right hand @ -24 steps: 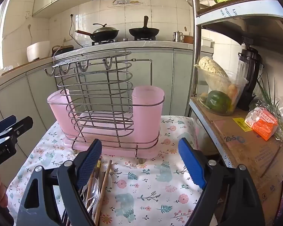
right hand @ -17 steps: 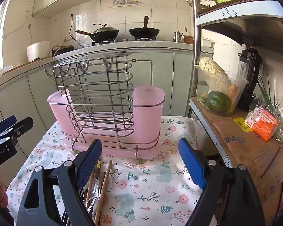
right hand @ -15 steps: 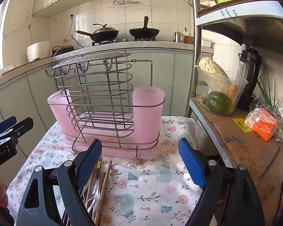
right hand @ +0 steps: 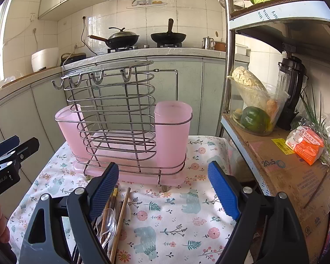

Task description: Organize utensils

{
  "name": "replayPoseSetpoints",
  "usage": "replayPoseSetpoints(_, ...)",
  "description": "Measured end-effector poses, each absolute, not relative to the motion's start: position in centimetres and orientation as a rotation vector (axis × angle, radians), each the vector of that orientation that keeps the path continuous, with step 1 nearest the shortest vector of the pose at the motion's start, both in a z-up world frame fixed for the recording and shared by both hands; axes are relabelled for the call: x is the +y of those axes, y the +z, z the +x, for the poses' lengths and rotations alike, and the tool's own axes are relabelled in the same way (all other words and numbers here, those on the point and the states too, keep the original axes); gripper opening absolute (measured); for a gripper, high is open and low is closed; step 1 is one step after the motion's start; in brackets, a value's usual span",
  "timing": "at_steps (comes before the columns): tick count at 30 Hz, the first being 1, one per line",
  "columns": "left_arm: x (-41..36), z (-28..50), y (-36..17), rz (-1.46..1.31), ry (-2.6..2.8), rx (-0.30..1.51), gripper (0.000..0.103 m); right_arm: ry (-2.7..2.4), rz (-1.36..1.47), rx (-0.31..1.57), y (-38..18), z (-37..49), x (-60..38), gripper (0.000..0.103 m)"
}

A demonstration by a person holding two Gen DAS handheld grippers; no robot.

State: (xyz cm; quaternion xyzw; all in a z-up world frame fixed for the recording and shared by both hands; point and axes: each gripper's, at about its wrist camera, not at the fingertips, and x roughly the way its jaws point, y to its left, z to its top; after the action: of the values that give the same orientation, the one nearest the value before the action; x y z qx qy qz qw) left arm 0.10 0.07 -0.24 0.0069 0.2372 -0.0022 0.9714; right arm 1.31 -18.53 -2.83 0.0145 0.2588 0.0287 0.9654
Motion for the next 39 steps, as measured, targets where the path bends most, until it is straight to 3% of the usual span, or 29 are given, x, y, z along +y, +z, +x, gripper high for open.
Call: replayPoseSetpoints(39,-0.13,0.01,-0.46,0.020,-0.005,0.481,0.074,0.059,0.027,0.526,-3.32,1.30,-18.42,0.082)
